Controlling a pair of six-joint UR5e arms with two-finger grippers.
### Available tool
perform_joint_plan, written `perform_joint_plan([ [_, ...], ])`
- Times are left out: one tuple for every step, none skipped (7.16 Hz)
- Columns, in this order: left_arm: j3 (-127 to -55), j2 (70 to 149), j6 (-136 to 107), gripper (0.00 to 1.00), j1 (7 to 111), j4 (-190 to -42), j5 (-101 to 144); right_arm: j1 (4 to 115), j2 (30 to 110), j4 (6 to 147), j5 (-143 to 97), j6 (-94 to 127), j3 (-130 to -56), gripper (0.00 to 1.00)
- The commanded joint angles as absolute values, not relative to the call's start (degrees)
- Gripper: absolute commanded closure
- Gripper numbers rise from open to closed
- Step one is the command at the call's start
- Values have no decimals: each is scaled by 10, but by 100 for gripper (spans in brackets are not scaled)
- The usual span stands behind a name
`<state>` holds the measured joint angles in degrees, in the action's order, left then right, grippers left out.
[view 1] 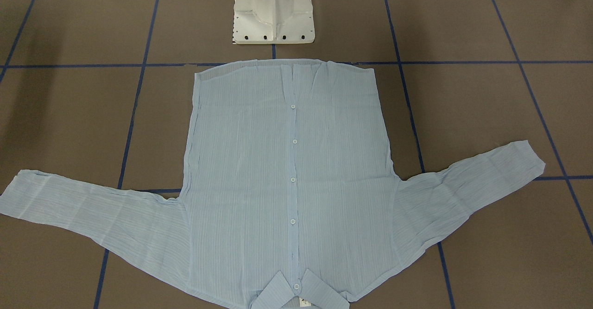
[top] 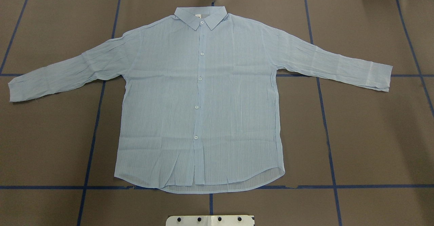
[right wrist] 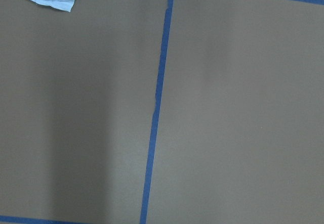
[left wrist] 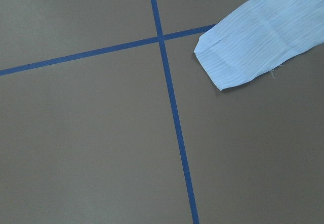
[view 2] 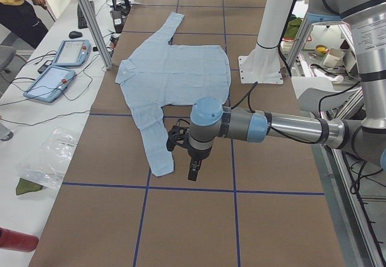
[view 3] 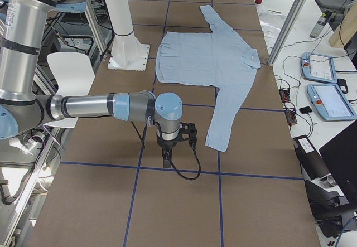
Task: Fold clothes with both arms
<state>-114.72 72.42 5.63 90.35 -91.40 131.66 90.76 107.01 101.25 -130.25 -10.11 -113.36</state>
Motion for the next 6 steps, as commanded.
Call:
perform_joint_plan([
  [-1173, 722, 57, 0, 904, -915, 1317, 908, 1066, 1013, -1303, -100, -1134, 0],
  [-1184, 724, 57, 0, 904, -915, 1316, 908, 1064, 1013, -1303, -104, -1139, 0],
  [-1196, 727, 57, 0, 904, -918, 1315, 907, 1044, 1013, -1303, -103, -1143, 0],
  [-1197, 730, 51, 0, 904, -942, 1316, 906, 1008, 1011, -1305, -97, -1142, 0],
  [-1193, 762, 49, 0, 904, -979, 1311, 905, 984, 981, -1324, -96, -1141, 0],
  [-1180, 800, 50, 0, 904, -1007, 1309, 904, 969, 915, -1331, -95, -1121, 0],
])
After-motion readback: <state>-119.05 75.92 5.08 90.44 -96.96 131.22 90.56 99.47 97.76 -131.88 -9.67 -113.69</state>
